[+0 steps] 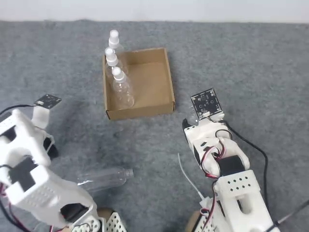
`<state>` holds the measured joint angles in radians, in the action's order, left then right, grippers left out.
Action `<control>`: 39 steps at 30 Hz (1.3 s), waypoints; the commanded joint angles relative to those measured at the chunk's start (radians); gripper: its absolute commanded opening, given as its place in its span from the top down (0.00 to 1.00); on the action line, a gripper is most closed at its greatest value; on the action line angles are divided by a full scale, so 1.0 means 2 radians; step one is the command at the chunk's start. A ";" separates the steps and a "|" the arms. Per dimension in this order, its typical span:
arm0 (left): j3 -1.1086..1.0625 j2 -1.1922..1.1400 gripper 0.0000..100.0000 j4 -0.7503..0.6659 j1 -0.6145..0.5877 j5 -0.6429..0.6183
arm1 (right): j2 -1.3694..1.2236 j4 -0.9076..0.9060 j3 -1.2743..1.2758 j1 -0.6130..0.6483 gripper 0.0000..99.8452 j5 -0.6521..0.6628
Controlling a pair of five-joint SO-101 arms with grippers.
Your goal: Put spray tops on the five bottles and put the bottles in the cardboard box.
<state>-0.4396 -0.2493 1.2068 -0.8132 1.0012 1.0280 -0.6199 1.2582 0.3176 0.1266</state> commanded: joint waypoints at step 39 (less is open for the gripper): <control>0.090 0.132 0.99 0.272 0.048 -0.077 | 0.018 0.011 -0.008 -0.004 0.92 0.008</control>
<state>-0.3030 -0.0882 1.7100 -0.7334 0.9152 1.0280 -0.6199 1.2582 0.3176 0.1297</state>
